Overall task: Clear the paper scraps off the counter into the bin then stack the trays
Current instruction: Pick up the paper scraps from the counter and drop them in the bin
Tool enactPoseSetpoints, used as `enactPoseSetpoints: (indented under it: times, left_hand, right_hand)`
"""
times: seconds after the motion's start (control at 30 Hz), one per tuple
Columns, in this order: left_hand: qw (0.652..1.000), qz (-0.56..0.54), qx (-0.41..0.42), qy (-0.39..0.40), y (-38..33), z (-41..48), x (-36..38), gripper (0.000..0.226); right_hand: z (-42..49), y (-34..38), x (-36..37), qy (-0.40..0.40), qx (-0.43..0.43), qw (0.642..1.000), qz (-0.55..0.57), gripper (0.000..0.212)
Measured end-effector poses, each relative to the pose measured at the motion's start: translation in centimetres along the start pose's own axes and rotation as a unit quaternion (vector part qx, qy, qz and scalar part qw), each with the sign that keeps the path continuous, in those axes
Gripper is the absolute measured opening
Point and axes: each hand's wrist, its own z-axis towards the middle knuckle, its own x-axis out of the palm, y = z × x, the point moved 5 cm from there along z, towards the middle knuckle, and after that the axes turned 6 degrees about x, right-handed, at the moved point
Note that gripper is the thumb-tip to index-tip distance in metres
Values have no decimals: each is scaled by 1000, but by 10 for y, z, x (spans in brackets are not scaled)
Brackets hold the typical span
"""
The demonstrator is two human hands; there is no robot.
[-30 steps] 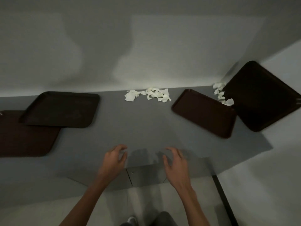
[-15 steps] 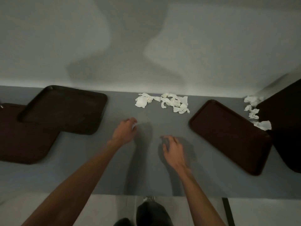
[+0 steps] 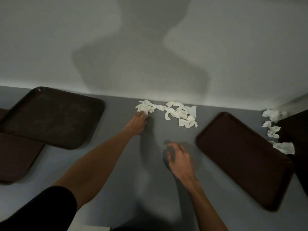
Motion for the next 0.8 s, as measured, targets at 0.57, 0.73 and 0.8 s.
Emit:
enactPoseSetpoints:
  times: [0.57, 0.73, 0.8]
  left_hand:
    - [991, -84, -107, -13, 1, -153, 21, 25]
    - [989, -99, -108, -21, 11, -163, 17, 23]
    - [992, -64, -106, 10, 13, -165, 20, 16]
  right_hand:
    - [123, 97, 47, 36, -72, 994, -79, 47]
    - [136, 95, 77, 71, -69, 981, -166, 48]
    - [130, 87, 75, 57, -45, 988, -135, 41]
